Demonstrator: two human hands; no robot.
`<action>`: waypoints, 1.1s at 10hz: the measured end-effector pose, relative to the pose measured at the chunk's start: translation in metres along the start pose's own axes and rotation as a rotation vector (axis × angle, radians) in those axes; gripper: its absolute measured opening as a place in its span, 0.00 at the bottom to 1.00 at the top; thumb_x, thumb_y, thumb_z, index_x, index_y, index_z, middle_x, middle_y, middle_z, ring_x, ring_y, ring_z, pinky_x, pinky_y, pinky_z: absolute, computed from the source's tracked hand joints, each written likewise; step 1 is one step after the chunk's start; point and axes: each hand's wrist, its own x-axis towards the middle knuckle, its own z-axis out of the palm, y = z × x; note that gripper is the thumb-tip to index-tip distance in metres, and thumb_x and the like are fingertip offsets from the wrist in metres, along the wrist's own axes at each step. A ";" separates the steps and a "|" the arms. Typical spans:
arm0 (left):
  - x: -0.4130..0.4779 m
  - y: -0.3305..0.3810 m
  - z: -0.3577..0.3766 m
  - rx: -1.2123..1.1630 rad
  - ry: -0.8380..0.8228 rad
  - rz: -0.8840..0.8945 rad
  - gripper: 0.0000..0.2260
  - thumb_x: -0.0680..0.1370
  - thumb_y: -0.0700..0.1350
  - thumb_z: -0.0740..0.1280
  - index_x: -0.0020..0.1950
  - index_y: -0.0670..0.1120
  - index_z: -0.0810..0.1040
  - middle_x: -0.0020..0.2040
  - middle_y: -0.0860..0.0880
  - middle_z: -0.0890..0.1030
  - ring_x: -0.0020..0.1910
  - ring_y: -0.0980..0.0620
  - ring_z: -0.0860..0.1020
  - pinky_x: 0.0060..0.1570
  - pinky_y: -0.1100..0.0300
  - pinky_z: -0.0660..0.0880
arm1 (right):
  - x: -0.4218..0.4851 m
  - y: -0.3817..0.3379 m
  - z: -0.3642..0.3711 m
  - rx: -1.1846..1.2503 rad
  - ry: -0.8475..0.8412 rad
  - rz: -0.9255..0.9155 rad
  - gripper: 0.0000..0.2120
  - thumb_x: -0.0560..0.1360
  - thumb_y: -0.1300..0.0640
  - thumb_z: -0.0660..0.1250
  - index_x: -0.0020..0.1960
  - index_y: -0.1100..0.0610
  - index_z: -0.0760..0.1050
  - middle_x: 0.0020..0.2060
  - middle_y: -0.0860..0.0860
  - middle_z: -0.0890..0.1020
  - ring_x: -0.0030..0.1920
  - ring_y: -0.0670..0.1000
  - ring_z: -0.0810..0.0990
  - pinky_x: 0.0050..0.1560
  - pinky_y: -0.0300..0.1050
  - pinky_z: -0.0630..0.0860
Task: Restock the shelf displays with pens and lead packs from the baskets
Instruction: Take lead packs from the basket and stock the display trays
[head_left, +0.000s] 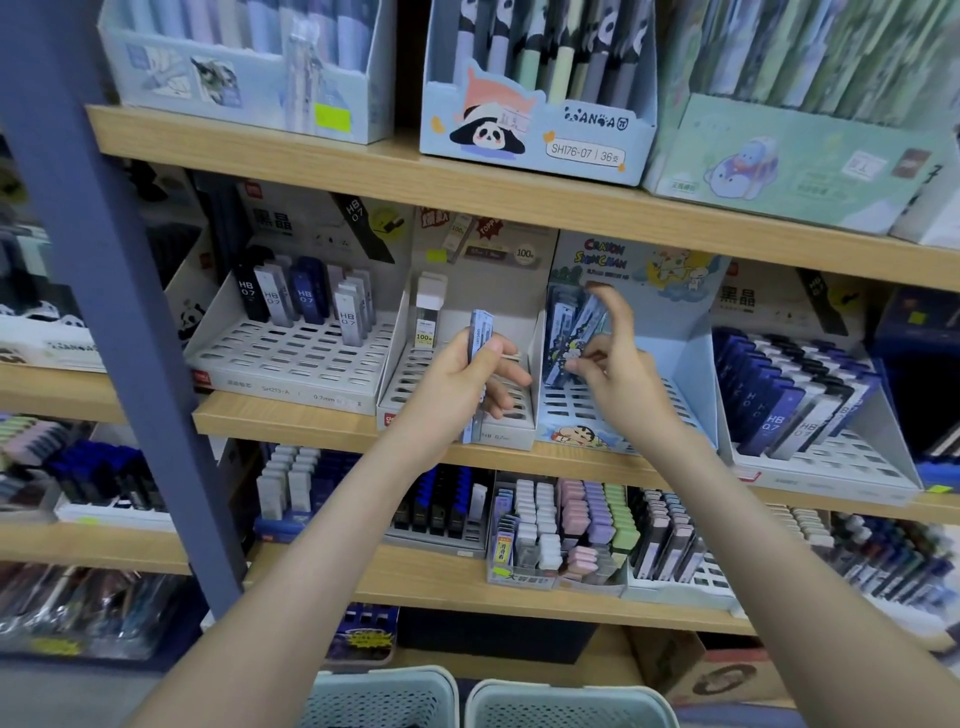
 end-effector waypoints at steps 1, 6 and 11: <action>0.000 0.000 -0.001 -0.012 0.004 0.004 0.09 0.84 0.44 0.54 0.49 0.46 0.73 0.39 0.49 0.82 0.28 0.57 0.75 0.28 0.65 0.72 | 0.001 -0.001 0.002 -0.011 -0.021 -0.010 0.34 0.78 0.63 0.65 0.75 0.44 0.51 0.36 0.48 0.75 0.33 0.43 0.75 0.35 0.34 0.68; 0.001 -0.003 -0.001 -0.011 0.006 0.013 0.09 0.84 0.44 0.55 0.49 0.46 0.73 0.37 0.51 0.82 0.28 0.56 0.75 0.29 0.65 0.72 | 0.004 0.000 -0.003 -0.066 -0.097 -0.032 0.35 0.79 0.63 0.63 0.75 0.41 0.49 0.39 0.55 0.77 0.36 0.47 0.75 0.36 0.31 0.69; 0.002 -0.005 -0.003 -0.003 -0.023 0.033 0.09 0.84 0.43 0.54 0.50 0.46 0.73 0.38 0.51 0.82 0.27 0.57 0.72 0.29 0.64 0.70 | -0.003 0.011 0.006 -0.300 0.042 -0.240 0.31 0.78 0.65 0.60 0.76 0.46 0.56 0.44 0.48 0.67 0.46 0.47 0.60 0.49 0.46 0.63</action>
